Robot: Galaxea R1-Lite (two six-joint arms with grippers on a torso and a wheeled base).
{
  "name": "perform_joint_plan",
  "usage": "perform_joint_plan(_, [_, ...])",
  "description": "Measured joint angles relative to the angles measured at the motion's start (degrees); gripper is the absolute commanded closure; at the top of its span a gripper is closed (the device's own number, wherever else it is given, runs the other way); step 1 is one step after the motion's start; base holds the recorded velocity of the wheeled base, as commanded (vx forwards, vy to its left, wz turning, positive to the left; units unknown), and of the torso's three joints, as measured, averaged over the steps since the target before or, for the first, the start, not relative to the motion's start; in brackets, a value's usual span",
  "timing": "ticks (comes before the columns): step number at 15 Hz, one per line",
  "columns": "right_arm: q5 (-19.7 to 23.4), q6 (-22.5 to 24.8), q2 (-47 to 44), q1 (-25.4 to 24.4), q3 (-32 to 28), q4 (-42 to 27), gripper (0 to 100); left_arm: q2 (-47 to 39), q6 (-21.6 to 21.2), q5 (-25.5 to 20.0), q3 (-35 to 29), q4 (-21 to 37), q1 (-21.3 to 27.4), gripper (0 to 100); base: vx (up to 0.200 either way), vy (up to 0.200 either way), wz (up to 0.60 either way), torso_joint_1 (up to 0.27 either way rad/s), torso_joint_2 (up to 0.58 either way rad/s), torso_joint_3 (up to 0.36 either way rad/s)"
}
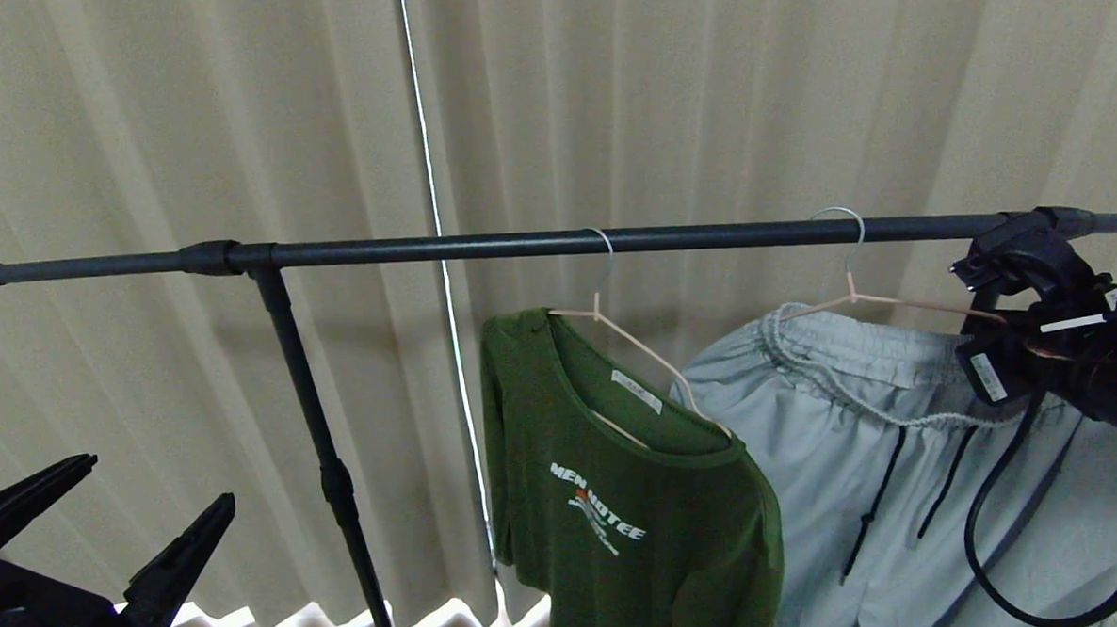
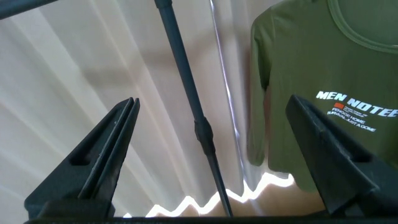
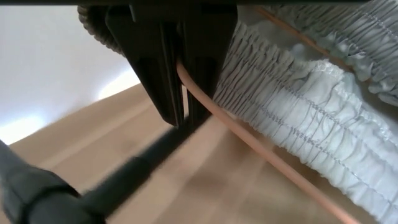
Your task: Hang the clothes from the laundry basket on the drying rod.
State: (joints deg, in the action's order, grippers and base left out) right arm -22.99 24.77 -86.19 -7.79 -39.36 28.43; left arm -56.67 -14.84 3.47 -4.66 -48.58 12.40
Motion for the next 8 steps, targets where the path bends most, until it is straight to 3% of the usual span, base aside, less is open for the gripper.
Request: perform_joint_plan(8, [0.33, -0.69, 0.57, -1.3, 2.96, 3.45, 100, 0.61, 0.06, 0.02, -0.18, 0.0, -0.13, 0, 0.0, 0.0, 0.0, 0.0, 0.0, 0.0])
